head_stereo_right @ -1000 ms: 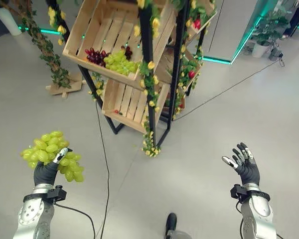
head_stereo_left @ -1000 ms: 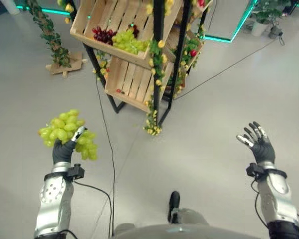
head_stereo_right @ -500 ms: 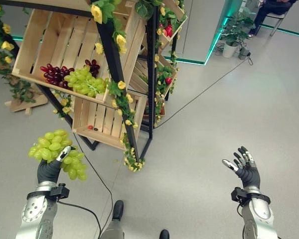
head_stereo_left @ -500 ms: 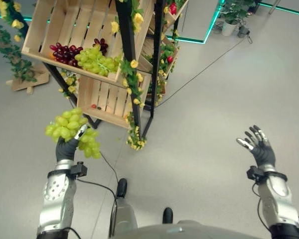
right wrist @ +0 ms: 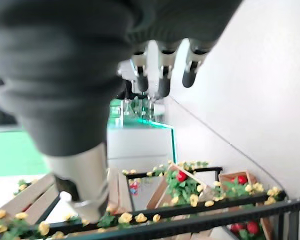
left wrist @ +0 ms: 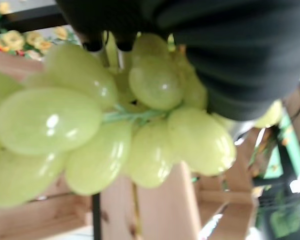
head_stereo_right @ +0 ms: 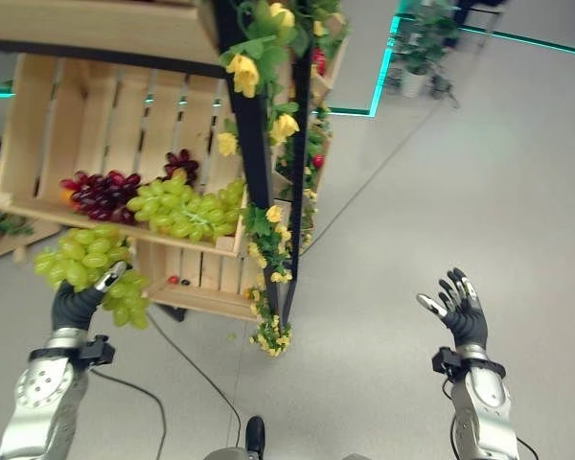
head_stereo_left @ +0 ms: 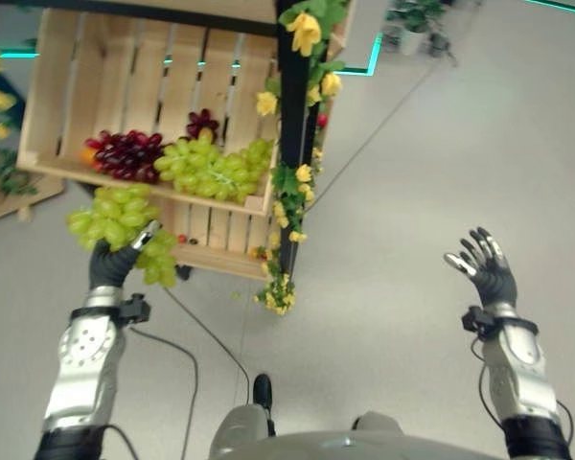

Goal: Pick up the fruits from the basket on one side to the basket on the other side

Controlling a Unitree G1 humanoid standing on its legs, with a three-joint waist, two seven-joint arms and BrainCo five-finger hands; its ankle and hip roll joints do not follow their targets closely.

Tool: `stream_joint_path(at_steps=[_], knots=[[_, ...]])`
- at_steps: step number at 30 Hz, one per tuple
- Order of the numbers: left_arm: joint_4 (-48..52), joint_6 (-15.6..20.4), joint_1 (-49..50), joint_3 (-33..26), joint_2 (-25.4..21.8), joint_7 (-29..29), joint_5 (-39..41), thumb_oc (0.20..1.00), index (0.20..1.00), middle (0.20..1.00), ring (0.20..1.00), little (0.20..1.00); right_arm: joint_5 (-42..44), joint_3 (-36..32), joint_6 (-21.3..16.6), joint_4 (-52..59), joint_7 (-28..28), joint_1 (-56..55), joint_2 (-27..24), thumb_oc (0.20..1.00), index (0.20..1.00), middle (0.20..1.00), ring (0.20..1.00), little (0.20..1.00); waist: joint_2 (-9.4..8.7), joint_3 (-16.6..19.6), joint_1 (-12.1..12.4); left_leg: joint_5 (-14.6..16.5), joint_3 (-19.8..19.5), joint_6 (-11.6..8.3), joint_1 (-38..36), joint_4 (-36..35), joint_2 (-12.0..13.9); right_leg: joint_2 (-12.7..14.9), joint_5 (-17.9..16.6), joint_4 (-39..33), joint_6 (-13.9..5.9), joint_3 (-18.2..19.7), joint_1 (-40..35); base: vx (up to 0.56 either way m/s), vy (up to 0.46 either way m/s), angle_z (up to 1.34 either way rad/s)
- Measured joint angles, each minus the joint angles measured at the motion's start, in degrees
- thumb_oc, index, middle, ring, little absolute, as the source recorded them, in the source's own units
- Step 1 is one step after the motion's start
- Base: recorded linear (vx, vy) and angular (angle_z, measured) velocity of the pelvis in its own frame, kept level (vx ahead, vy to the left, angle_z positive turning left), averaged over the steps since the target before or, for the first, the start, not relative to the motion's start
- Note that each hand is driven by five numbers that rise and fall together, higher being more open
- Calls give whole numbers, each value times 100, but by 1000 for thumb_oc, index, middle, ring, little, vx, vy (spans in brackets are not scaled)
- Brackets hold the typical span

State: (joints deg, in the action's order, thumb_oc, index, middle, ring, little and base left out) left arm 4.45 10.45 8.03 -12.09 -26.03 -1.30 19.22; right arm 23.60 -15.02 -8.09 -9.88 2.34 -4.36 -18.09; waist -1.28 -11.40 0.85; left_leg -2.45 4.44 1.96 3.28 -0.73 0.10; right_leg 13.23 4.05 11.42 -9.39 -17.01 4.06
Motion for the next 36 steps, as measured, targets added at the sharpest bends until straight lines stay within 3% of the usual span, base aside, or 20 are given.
stream_joint_path(at_steps=[2, 4, 6, 10, 13, 22, 28, 34, 36], knots=[[2, -1, 48, 3, 9, 5, -42, 200, 200, 200, 200, 200, -1, -4, -1, -1, -41, -58, 12, 1000, 1000, 1000, 1000, 1000, -123, 60, -3, 16, -41, -5, -10, -6, -107, 104, -174, -446, 2, -221, -12, 138, -50, 24], [18, -2, 39, 64, 21, 11, -44, 200, 200, 200, 200, 200, -3, -30, -5, -9, -43, -161, 17, 1000, 1000, 1000, 1000, 1000, -207, 100, -54, 33, -252, -36, -71, -4, -207, 30, -402, -943, 18, 76, -276, 106, -44, 49], [202, 3, 164, -41, 16, 13, -45, 200, 200, 200, 200, 200, -64, -16, -1, -27, -38, -209, 24, 1000, 1000, 1000, 1000, 1000, -425, 240, 153, 113, -86, -151, -123, 1, -276, 82, -626, -1182, 45, 39, -400, 99, -42, -2], [655, 16, 265, -64, 84, 45, -45, 200, 200, 200, 200, 200, -284, -41, 2, -28, -27, -164, -69, 1000, 1000, 1000, 1000, 1000, -284, 294, 171, 168, -163, -372, -153, 59, 18, -263, -614, -1380, 251, -67, -619, 56, -33, 4], [822, 21, 185, -37, 117, 119, -43, 200, 200, 200, 200, 200, -291, -69, 2, 30, -21, -164, -75, 1000, 1000, 1000, 1000, 1000, -258, 313, 148, 160, -241, -432, -143, 28, 85, -341, -575, -1416, 299, -114, -690, 30, -28, 11], [1178, 31, 35, -41, 138, 176, -18, 200, 200, 200, 200, 200, -420, -67, 0, 55, -19, -262, -73, 1000, 1000, 1000, 1000, 1000, -252, 370, 167, 69, -696, -454, 76, 91, -20, -314, -494, -1586, 248, -378, -930, 3, -27, 37], [1200, 52, -101, -49, 102, 107, 6, 200, 200, 200, 200, 200, -452, 54, 6, -42, 0, -165, -78, 1000, 1000, 1000, 1000, 1000, -241, 389, 325, 52, -784, -478, 127, 166, -29, -318, -412, -1581, 226, -430, -1007, 7, -8, 20], [1127, 91, -922, -32, -221, -194, -9, 200, 200, 200, 200, 200, -496, 247, 53, -59, 86, -147, -89, 1000, 1000, 1000, 1000, 1000, -260, 449, 254, 48, -773, -471, 113, 175, -28, -309, -418, -1552, 220, -423, -1010, 5, 1, 0], [855, 122, -1395, 61, -656, -356, -50, 200, 200, 200, 200, 200, -497, 441, 100, -201, 102, -72, -132, 1000, 1000, 1000, 1000, 1000, -291, 487, 139, 44, -763, -471, 104, 175, -22, -315, -418, -1554, 221, -411, -1014, 15, 6, -3]])
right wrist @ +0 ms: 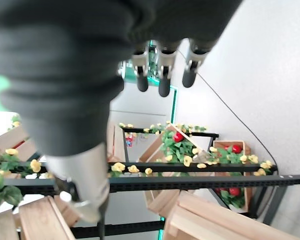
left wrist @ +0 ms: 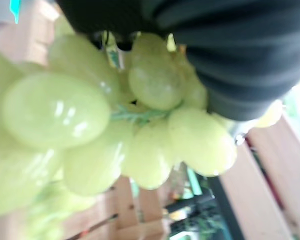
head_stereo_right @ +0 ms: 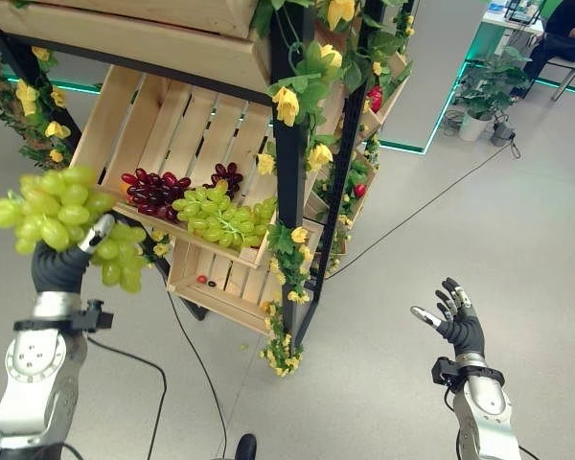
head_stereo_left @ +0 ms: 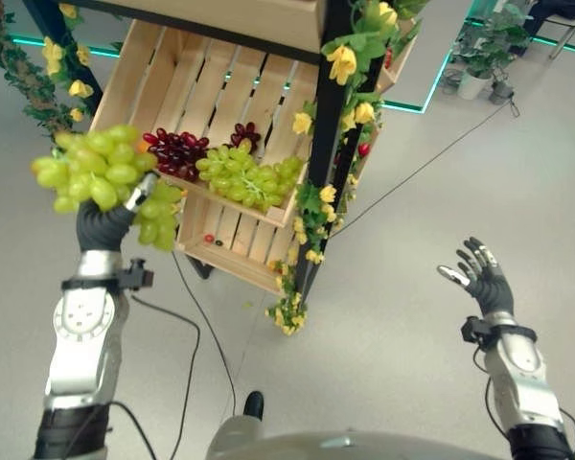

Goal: Pick up the fruits from the basket on one side to the basket on the other side

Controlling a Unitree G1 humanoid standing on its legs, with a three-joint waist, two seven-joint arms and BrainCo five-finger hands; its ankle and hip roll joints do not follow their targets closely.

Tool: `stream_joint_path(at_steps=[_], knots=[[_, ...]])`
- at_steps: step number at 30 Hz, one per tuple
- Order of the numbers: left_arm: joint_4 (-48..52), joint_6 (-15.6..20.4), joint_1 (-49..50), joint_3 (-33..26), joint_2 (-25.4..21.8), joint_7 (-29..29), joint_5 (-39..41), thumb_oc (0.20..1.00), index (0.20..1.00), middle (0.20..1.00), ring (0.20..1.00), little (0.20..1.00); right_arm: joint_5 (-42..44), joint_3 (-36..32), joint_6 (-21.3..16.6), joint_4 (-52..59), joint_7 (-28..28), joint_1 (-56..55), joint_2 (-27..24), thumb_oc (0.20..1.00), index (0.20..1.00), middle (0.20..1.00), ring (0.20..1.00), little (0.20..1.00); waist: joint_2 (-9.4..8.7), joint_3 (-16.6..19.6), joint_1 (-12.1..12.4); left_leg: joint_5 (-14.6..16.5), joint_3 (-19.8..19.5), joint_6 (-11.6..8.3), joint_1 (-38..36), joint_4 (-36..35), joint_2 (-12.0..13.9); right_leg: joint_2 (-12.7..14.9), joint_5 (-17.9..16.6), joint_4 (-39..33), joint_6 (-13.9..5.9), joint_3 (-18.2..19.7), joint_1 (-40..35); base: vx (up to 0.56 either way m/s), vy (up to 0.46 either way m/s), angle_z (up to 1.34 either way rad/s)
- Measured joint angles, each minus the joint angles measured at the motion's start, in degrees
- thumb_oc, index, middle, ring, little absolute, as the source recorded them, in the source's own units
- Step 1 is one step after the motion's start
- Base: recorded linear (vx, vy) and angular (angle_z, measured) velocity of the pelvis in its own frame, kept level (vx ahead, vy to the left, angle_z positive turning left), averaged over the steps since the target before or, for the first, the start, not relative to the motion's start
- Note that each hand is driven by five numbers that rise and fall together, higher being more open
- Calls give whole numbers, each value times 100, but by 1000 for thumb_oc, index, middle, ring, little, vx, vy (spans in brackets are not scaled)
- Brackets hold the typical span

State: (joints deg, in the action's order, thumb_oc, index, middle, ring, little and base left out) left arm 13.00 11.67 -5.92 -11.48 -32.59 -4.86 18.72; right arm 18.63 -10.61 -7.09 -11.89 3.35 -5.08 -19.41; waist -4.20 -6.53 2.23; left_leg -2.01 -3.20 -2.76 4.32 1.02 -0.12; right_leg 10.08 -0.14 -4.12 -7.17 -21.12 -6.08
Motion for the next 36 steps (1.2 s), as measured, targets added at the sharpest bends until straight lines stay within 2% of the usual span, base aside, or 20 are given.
stream_joint_path(at_steps=[7, 9, 13, 15, 22, 26, 27, 28, 29, 33, 34, 35, 36], knots=[[-1325, 41, -1114, 423, -820, -371, -222, 200, 200, 200, 200, 200, -2, 277, 115, -71, 112, 56, -190, 1000, 1000, 1000, 1000, 1000, 17, 51, -273, 0, 238, 0, -157, -88, 44, -1, -3, -3, 1, 177, -5, 27, 15, -14], [-1630, 22, -1301, 504, -897, -409, -223, 200, 200, 200, 200, 200, -1, 276, 123, -76, 108, 50, -205, 1000, 1000, 1000, 1000, 1000, 31, 67, -331, 0, 308, 0, -199, -126, 57, 0, -10, -7, 8, 228, 9, 30, 19, -18], [-2691, -131, -2013, 1144, -1368, -474, -222, 200, 200, 200, 200, 200, -1, 571, 186, -223, 112, 231, -249, 1000, 1000, 1000, 1000, 1000, 38, 112, -492, -1, 431, 0, -274, -192, 84, -11, -22, -11, 16, 347, 22, 21, 15, -15], [-2894, -140, -2184, 1249, -1377, -533, -220, 200, 200, 200, 200, 200, -1, 650, 199, -220, 114, 259, -253, 1000, 1000, 1000, 1000, 1000, 46, 120, -600, -7, 469, 2, -324, -243, 86, -6, -24, -13, 15, 372, 22, 32, 16, -15], [-3377, -251, -2478, 1375, -1386, -589, -221, 200, 200, 200, 200, 200, -2, 698, 240, -220, 113, 257, -325, 1000, 1000, 1000, 1000, 1000, 43, 127, -669, -10, 621, -2, -478, -378, 120, -21, -24, -18, 16, 513, 32, 16, 9, -14], [-3691, -369, -2476, 1382, -1688, -593, -520, 200, 200, 200, 200, 200, -2, 698, 241, -214, 121, 265, -350, 1000, 1000, 1000, 1000, 1000, 28, 137, -758, -26, 708, -20, -578, -486, 153, -51, -25, -28, 20, 610, 36, 8, 9, -11], [-3876, -388, -2485, 1400, -1852, -593, -674, 304, 304, 304, 304, 304, -3, 697, 240, -206, 125, 267, -352, 1000, 1000, 1000, 1000, 1000, 26, 139, -755, -26, 777, -21, -627, -525, 173, -65, -30, -29, 28, 646, 37, 2, 9, -23], [-4127, -418, -2606, 1525, -1990, -590, -683, 536, 536, 536, 536, 536, -2, 697, 241, -208, 123, 249, -367, 1000, 1000, 1000, 1000, 1000, 24, 140, -774, -37, 798, -36, -673, -573, 187, -79, -33, -32, 34, 655, 33, 9, 18, -18], [-4287, -495, -2712, 1631, -2064, -583, -686, 1000, 1000, 1000, 1000, 1000, -2, 697, 241, -206, 123, 251, -371, 1000, 1000, 1000, 1000, 1000, 18, 144, -770, -42, 797, -40, -672, -579, 194, -86, -35, -32, 36, 653, 35, 7, 10, -7], [-5031, -809, -3178, 2070, -2478, -485, -1193, 1000, 1000, 1000, 1000, 1000, -2, 696, 242, -209, 154, 247, -417, 1000, 1000, 1000, 1000, 1000, 13, 149, -834, -52, 807, -51, -675, -593, 208, -101, -48, -68, 55, 659, 32, 0, 0, 0], [-5097, -1048, -3457, 2448, -2698, -466, -1629, 1000, 1000, 1000, 1000, 1000, -2, 700, 242, -206, 174, 243, -415, 1000, 1000, 1000, 1000, 1000, -5, 158, -826, -54, 800, -55, -656, -594, 216, -113, -51, -71, 59, 654, 43, 0, 0, 0], [-5115, -1075, -3579, 2556, -2725, -463, -1867, 1000, 1000, 1000, 1000, 1000, -2, 699, 241, -207, 178, 238, -418, 1000, 1000, 1000, 1000, 1000, -8, 160, -827, -55, 798, -55, -658, -595, 217, -113, -51, -75, 59, 653, 37, -8, -11, 4], [-5128, -1207, -3959, 3149, -2905, -403, -2673, 1000, 1000, 1000, 1000, 1000, -7, 696, 233, -205, 202, 191, -437, 1000, 1000, 1000, 1000, 1000, -20, 166, -779, -56, 789, -57, -658, -595, 217, -119, -54, -101, 63, 646, 15, 4, -8, 3]])
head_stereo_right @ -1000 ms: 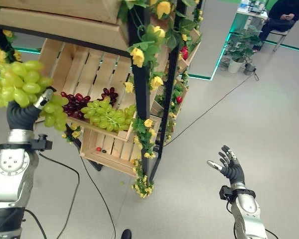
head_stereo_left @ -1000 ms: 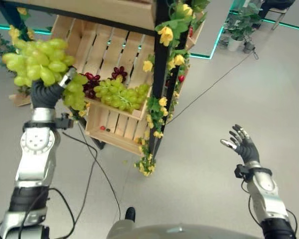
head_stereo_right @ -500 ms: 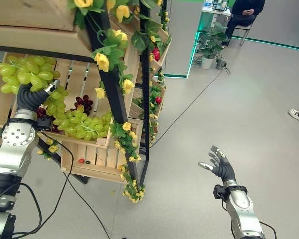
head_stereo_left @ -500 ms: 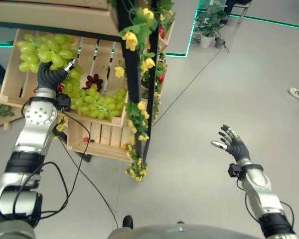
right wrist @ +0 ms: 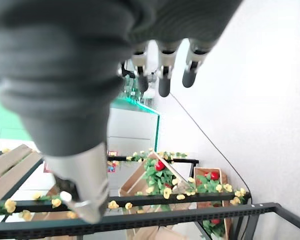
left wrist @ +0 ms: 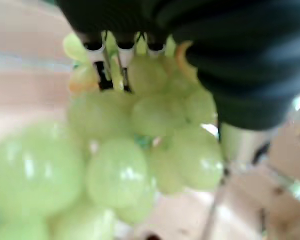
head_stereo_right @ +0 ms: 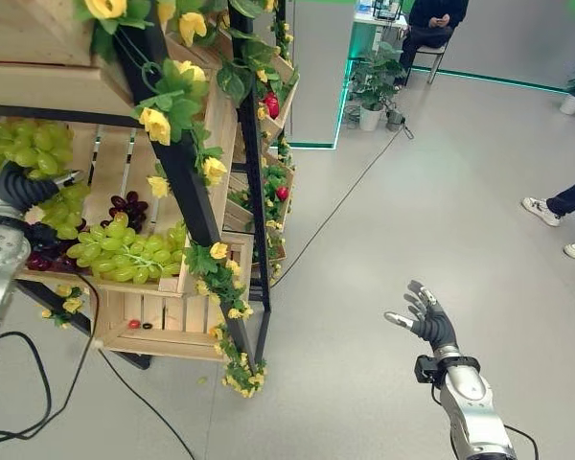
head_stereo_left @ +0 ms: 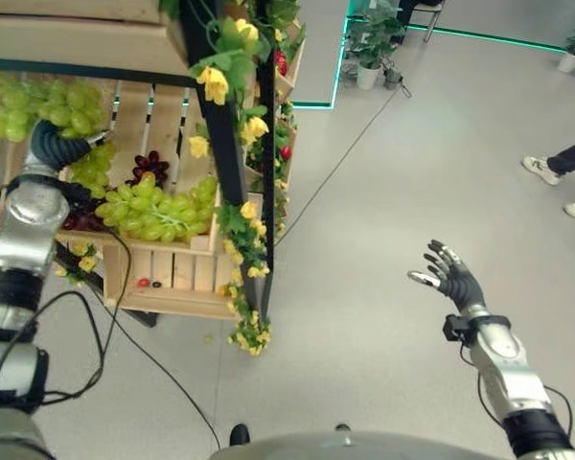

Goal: Pick up the fruits from the basket on one side to the basket on the other side

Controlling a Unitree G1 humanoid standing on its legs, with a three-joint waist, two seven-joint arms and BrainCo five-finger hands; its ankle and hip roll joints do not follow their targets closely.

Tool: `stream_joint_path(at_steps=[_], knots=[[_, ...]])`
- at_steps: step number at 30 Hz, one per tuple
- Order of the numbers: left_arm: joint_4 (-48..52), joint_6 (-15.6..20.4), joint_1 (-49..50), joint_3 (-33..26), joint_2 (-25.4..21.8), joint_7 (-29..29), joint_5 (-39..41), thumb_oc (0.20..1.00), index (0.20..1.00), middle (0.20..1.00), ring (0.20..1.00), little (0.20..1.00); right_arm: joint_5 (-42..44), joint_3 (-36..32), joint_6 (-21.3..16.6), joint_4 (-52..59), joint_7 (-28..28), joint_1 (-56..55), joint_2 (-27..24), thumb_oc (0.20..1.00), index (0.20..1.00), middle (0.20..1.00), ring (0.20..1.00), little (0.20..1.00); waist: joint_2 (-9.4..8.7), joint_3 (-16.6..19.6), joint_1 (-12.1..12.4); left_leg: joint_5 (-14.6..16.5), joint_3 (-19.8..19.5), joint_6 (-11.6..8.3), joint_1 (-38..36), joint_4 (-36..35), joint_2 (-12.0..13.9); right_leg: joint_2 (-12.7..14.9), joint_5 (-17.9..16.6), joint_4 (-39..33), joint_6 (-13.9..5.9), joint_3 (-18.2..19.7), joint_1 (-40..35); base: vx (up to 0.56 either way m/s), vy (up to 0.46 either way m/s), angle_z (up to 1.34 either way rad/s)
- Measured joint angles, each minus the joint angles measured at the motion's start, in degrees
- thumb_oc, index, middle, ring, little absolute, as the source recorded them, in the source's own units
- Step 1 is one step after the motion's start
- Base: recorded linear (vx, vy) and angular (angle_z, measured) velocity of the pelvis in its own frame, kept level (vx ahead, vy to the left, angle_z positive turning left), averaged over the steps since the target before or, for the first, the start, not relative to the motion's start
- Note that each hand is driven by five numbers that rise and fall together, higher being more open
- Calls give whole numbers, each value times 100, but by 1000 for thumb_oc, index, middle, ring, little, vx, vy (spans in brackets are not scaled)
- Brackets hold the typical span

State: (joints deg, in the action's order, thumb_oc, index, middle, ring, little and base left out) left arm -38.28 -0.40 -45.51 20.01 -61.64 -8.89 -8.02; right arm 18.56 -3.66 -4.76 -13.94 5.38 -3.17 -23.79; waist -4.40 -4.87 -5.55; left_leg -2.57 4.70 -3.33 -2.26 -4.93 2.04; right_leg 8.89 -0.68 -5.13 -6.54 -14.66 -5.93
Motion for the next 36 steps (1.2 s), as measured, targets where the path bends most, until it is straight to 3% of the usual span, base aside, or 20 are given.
stream_joint_path(at_steps=[3, 4, 6, 9, 15, 28, 30, 32, 35, 36], knots=[[428, -19, -344, 898, -599, 229, -1741, 1000, 1000, 1000, 1000, 1000, -13, -11, -15, 34, 41, -82, -5, 1000, 1000, 1000, 1000, 1000, -11, 3, 8, -3, -2, -6, 4, -3, 2, -4, -3, -2, 5, -3, 6, 0, 0, 0], [702, 113, -488, 1391, -960, 293, -2685, 1000, 1000, 1000, 1000, 1000, -13, -12, -88, 112, 72, -187, -19, 1000, 1000, 1000, 1000, 1000, -10, 1, 7, -3, -1, -7, 12, -3, 3, -3, -3, -2, 5, -2, 15, 0, 0, 0], [924, 384, -510, 1592, -1140, 433, -3327, 1000, 1000, 1000, 1000, 1000, 0, -11, -124, 116, 116, -237, -22, 1000, 1000, 1000, 1000, 1000, -5, 1, 11, -3, 10, -7, 7, -4, -1, -1, -3, -2, 5, 5, 14, 0, 0, 0], [1022, 696, -529, 1918, -1397, 736, -3632, 1000, 1000, 1000, 1000, 1000, 7, -22, -176, 140, 167, -289, -24, 1000, 1000, 1000, 1000, 1000, 0, 1, -9, -3, 18, -7, -3, -5, 3, -4, -5, -1, 5, 8, 13, 4, 6, -2], [987, 931, -546, 2377, -1405, 960, -3637, 1000, 1000, 1000, 1000, 1000, 14, -5, -221, 149, 246, -377, -24, 1000, 1000, 1000, 1000, 1000, 23, 2, 8, -6, 13, -12, 3, -3, 4, -7, -7, -1, 6, 9, 18, 0, 0, 0], [996, 1014, -507, 2329, -1368, 1120, -3542, 1000, 1000, 1000, 1000, 1000, 20, -6, -355, 207, 292, -372, -23, 1000, 1000, 1000, 1000, 1000, 94, 46, 31, -7, 0, -13, 6, -3, 2, -10, -6, -1, 7, -7, 8, 0, 0, 0], [1052, 865, 308, 889, -864, 912, -3209, 1000, 1000, 1000, 1000, 1000, 19, -13, -376, 231, 279, -400, -24, 1000, 1000, 1000, 1000, 1000, 135, 76, 41, -7, 0, -13, 0, -4, 2, -33, -6, -2, 6, -8, 2, 0, 0, 0], [1396, 826, 952, 120, -618, 770, -3030, 1000, 1000, 1000, 1000, 1000, 10, -11, -379, 259, 293, -388, -19, 1000, 1000, 1000, 1000, 1000, 143, 79, 56, -7, -6, -15, 6, -4, 9, -47, -5, -2, 8, -12, 6, 0, 0, 0], [1967, 789, 2367, -1526, 114, 471, -2427, 1000, 1000, 1000, 1000, 1000, 8, -234, -382, 257, 272, -468, 66, 1000, 1000, 1000, 1000, 1000, 154, 79, 51, -6, -12, -17, 10, -4, 18, -34, 1, -4, 17, -5, 7, 0, 0, 0], [1945, 770, 2492, -1611, 158, 436, -2334, 1000, 1000, 1000, 1000, 1000, 8, -253, -373, 255, 259, -494, 58, 1000, 1000, 1000, 1000, 1000, 149, 81, 68, -6, -14, -17, 17, -4, 22, -41, 1, -4, 18, -8, 12, 0, 0, 0]])
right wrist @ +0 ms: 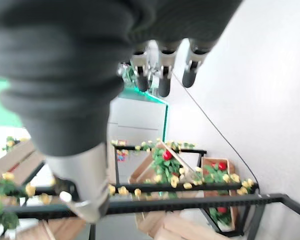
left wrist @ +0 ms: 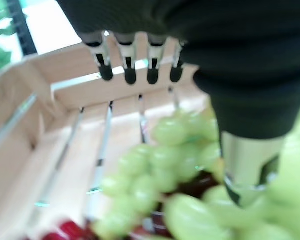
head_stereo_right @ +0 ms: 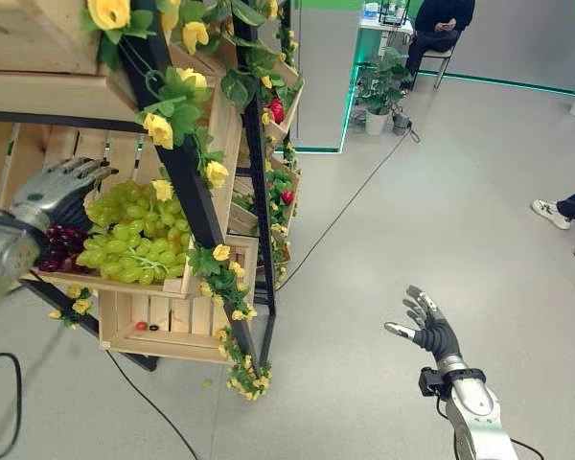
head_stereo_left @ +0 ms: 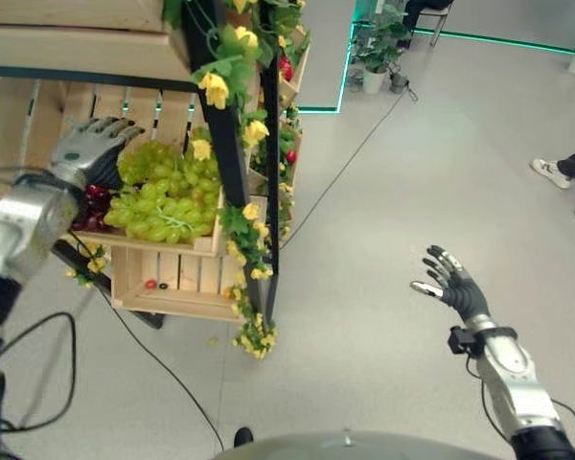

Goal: Pick up the fruits from the basket on one side to the basket on the other side

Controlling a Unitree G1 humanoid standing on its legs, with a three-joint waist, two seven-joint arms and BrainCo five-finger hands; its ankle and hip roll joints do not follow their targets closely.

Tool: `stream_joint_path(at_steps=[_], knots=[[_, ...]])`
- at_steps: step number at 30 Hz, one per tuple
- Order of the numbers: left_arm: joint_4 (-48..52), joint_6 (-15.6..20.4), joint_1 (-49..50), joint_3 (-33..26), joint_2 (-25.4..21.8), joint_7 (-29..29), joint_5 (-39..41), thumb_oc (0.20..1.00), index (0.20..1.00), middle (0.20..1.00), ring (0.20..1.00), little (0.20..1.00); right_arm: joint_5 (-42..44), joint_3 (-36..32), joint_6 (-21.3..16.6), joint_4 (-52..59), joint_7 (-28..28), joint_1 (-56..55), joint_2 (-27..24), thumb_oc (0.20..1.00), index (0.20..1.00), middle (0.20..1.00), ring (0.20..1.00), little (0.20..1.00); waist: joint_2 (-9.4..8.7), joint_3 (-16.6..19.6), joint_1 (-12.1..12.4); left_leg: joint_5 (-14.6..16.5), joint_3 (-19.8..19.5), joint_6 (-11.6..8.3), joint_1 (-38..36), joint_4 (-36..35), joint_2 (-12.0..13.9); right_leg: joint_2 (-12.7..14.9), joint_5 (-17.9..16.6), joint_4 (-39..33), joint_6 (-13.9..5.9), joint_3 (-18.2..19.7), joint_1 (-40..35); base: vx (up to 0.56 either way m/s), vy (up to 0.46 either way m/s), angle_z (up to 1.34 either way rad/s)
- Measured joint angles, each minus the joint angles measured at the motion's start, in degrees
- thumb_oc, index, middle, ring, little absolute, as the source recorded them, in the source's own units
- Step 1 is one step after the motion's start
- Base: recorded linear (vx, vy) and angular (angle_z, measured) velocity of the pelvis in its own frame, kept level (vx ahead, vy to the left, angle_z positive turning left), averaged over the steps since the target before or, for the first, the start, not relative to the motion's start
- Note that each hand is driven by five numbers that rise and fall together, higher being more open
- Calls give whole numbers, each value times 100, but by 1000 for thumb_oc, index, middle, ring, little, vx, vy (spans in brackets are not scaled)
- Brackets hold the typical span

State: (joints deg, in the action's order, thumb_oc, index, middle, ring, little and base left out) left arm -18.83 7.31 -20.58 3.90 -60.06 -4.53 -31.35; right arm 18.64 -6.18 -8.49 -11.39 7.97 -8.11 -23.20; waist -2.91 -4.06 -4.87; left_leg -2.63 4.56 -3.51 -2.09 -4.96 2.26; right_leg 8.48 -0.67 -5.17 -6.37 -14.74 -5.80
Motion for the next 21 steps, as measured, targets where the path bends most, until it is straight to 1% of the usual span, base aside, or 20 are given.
stream_joint_path(at_steps=[1, 2, 3, 4, 5, 6, 7, 8, 9, 10, 11, 12, 14, 15, 16, 17, 20, 21], knots=[[37, -26, 429, -658, 337, -106, 436, 1000, 1000, 1000, 1000, 1000, 1, -36, 8, 8, -20, -2, 14, 1000, 1000, 1000, 1000, 1000, 9, -1, -1, 3, 16, -3, -18, 0, -2, -6, 1, -1, -2, 17, -2, 0, 0, 0], [49, -81, 544, -845, 497, -206, 692, 1000, 1000, 1000, 1000, 1000, 1, -49, 9, 8, -30, -35, 16, 1000, 1000, 1000, 1000, 1000, 9, -1, 11, 2, 10, -3, -16, 0, -2, -11, 1, -1, -2, 2, -6, 5, -8, -5], [423, -110, 1052, -1481, 837, -263, 1243, 1000, 1000, 1000, 1000, 1000, -3, -103, 36, 11, -25, -75, 32, 1000, 1000, 1000, 1000, 1000, 6, -2, 42, 3, 15, -3, -9, -1, 1, -5, 0, -1, -3, 10, 7, 0, 0, 0], [534, -91, 1202, -1610, 943, -296, 1513, 1000, 1000, 1000, 1000, 1000, -3, -168, 43, 9, -33, -138, 32, 1000, 1000, 1000, 1000, 1000, 7, -2, 57, 3, 8, -3, -10, 0, 1, 8, 1, -1, -2, 12, 0, 0, 0, 0], [532, -95, 1226, -1605, 949, -292, 1661, 1000, 1000, 1000, 1000, 1000, -3, -224, 63, 0, -44, -189, 31, 1000, 1000, 1000, 1000, 1000, 4, -1, 111, 3, 8, -3, -9, 0, 7, 3, 2, -1, -1, 12, 1, 0, -10, 4], [663, -42, 1420, -1990, 1337, -323, 2197, 1000, 1000, 1000, 1000, 1000, -2, -263, 101, 5, -67, -172, 77, 1000, 1000, 1000, 1000, 1000, 10, 5, 170, 3, 6, -3, -17, -1, 5, -2, 2, -1, -3, 7, -11, 0, 0, 0], [818, -5, 1547, -2316, 1692, -373, 2664, 1000, 1000, 1000, 1000, 1000, 0, -318, 102, 20, -82, -164, 152, 1000, 1000, 1000, 1000, 1000, 39, 20, 167, 3, 2, -3, -22, -1, -5, 1, 2, -2, -5, 8, -18, -27, -7, 3], [1044, 54, 1840, -2417, 2137, -399, 3587, 1000, 1000, 1000, 1000, 1000, 0, -337, 142, 21, -103, -173, 215, 1000, 1000, 1000, 1000, 1000, 48, 23, 201, 3, -5, -3, -19, -1, -5, 6, 3, -1, -6, 2, -23, 0, 0, 0], [1186, 88, 2004, -2452, 2431, -351, 3989, 1000, 1000, 1000, 1000, 1000, 0, -358, 164, 26, -102, -175, 248, 1000, 1000, 1000, 1000, 1000, 54, 23, 265, 1, -6, -2, -20, 0, -5, 0, 2, -2, -7, 3, -23, -39, -1, 2], [1405, 104, 2164, -2482, 2791, -270, 4445, 1000, 1000, 1000, 1000, 1000, 0, -403, 180, 27, -104, -183, 284, 1000, 1000, 1000, 1000, 1000, 57, 23, 269, 1, -7, -2, -19, -1, -7, 5, 2, -2, -7, 2, -24, -10, 2, 3], [1728, 207, 2510, -2480, 3343, -142, 5089, 1000, 1000, 1000, 1000, 1000, 0, -463, 221, 27, -116, -171, 349, 1000, 1000, 1000, 1000, 1000, 54, 25, 287, 1, -27, -2, -11, -1, -10, 7, 3, -2, -7, -7, -27, -5, 4, 4], [1895, 245, 2664, -2488, 3528, -87, 5305, 1000, 1000, 1000, 1000, 1000, 0, -479, 222, 28, -128, -174, 364, 1000, 1000, 1000, 1000, 1000, 47, 27, 294, 1, -32, -2, -9, 0, -6, 7, 4, -3, -5, -8, -27, -10, 0, 7], [1953, 245, 2864, -2467, 3698, 87, 5690, 1000, 1000, 1000, 1000, 1000, 1, -516, 227, 34, -143, -158, 406, 1000, 1000, 1000, 1000, 1000, 51, 22, 304, -8, -57, -13, -2, -1, 4, -3, 9, -3, 0, -23, -30, -15, -8, 5], [2045, 266, 2937, -2531, 3885, 164, 5931, 1000, 1000, 1000, 1000, 1000, 3, -565, 226, 54, -144, -178, 456, 1000, 1000, 1000, 1000, 1000, 63, 16, 298, -9, -65, -14, -2, -2, 4, -4, 9, -3, -1, -31, -38, 0, 0, 0], [2066, 307, 2938, -2534, 3983, 177, 6014, 1000, 1000, 1000, 1000, 1000, 6, -603, 226, 53, -149, -199, 490, 1000, 1000, 1000, 1000, 1000, 64, 16, 302, -9, -68, -13, 1, -2, 4, -6, 9, -3, -1, -37, -38, -25, -21, 4], [2187, 331, 2954, -2542, 4215, 219, 6181, 1000, 1000, 1000, 1000, 1000, 6, -680, 224, 54, -148, -224, 580, 1000, 1000, 1000, 1000, 1000, 64, 16, 315, -10, -89, -14, 12, -2, 3, -7, 10, -3, -1, -55, -40, -22, -20, 7], [2397, 356, 3000, -2526, 4647, 450, 6486, 1000, 1000, 1000, 1000, 1000, 14, -745, 217, 65, -146, -283, 657, 1000, 1000, 1000, 1000, 1000, 65, 15, 362, -34, -152, -19, 67, -1, -3, -8, 13, -3, -3, -101, -11, -22, -17, 7], [2409, 361, 3001, -2521, 4686, 496, 6491, 1000, 1000, 1000, 1000, 1000, 20, -747, 217, 65, -146, -296, 661, 1000, 1000, 1000, 1000, 1000, 66, 14, 374, -38, -156, -20, 76, 0, -1, -11, 13, -3, -2, -120, -3, -34, -29, 4]])
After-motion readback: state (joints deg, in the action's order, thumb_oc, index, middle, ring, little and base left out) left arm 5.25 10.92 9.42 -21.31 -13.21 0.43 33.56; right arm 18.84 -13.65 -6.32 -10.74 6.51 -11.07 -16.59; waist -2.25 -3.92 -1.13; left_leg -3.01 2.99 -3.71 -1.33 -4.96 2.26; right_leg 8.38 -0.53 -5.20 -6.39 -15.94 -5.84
